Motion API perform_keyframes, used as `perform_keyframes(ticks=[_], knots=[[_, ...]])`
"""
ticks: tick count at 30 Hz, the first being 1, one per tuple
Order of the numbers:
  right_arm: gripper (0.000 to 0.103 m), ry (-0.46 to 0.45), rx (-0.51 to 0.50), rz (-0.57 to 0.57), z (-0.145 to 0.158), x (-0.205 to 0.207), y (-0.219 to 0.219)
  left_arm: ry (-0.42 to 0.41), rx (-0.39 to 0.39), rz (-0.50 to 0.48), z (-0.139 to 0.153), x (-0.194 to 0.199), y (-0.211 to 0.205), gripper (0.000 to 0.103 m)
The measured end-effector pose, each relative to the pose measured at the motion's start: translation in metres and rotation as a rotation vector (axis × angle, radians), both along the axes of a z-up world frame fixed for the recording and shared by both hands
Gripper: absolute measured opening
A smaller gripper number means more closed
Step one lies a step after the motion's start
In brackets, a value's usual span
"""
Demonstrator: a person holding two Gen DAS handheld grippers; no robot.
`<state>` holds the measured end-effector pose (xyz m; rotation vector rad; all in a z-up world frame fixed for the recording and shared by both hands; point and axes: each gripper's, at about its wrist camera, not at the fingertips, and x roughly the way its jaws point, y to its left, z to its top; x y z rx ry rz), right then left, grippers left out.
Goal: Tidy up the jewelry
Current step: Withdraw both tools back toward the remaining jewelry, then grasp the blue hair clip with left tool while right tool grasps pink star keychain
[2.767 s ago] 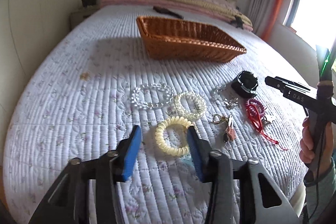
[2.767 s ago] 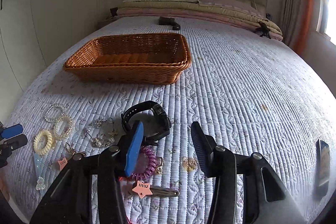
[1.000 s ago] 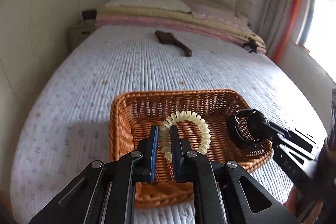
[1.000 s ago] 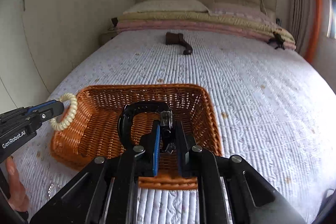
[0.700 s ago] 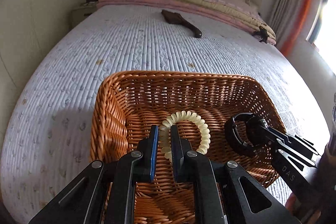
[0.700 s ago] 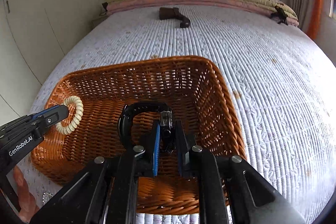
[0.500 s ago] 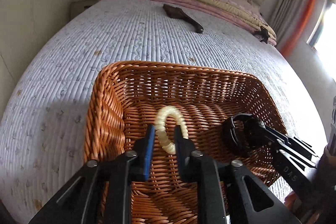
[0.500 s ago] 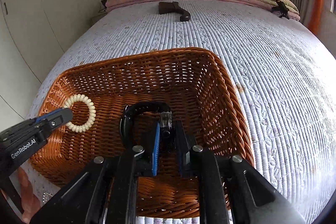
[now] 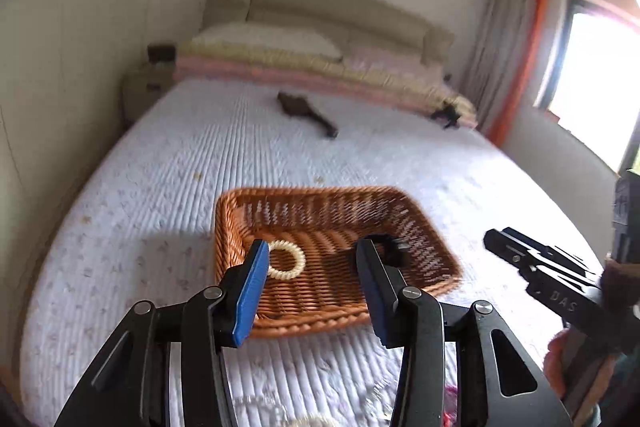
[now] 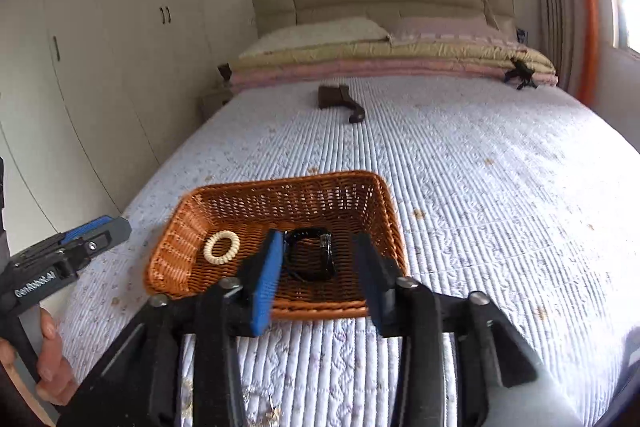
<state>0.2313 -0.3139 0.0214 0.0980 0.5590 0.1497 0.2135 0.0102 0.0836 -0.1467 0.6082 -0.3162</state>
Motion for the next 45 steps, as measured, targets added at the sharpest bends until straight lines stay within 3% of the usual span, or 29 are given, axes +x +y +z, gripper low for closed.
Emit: perform_keyframes(ticks=[3, 5, 6, 8, 12, 14, 18, 22, 31, 40, 45], knots=[[0.047, -0.048, 0.008, 0.005, 0.011, -0.037, -0.003, -0.081, 0.0, -0.019, 0.023, -0.044, 0.002, 0.048], [0.051, -0.084, 0.012, 0.006, 0.015, -0.063, -0.005, -0.126, 0.002, -0.013, 0.034, -0.076, 0.005, 0.075], [0.051, -0.099, 0.008, 0.007, 0.016, -0.074, -0.007, -0.148, 0.0, -0.005, 0.037, -0.091, 0.007, 0.079], [0.052, -0.115, 0.004, 0.012, 0.013, -0.098, -0.005, -0.199, 0.0, -0.002, 0.041, -0.123, 0.011, 0.079], [0.052, -0.104, 0.026, 0.019, -0.003, -0.14, -0.011, -0.222, 0.008, 0.031, 0.031, -0.172, 0.018, 0.08], [0.06, -0.091, 0.055, 0.018, -0.014, -0.155, -0.017, -0.234, 0.013, 0.054, 0.024, -0.189, 0.022, 0.08], [0.064, -0.056, 0.062, -0.003, -0.044, -0.174, -0.028, -0.244, 0.038, 0.091, 0.001, -0.215, 0.027, 0.08], [0.064, 0.008, 0.058, -0.023, -0.075, -0.181, -0.04, -0.197, 0.008, 0.115, -0.032, -0.229, 0.037, 0.079], [0.064, 0.079, 0.047, -0.032, -0.118, -0.184, -0.053, -0.001, -0.034, 0.146, -0.098, -0.22, 0.037, 0.079], [0.064, 0.161, 0.045, 0.004, -0.133, -0.173, -0.046, 0.183, -0.058, 0.103, -0.141, -0.193, 0.012, 0.079], [0.06, 0.209, -0.041, 0.108, -0.127, -0.147, -0.031, 0.201, -0.034, 0.112, -0.149, -0.192, 0.001, 0.079]])
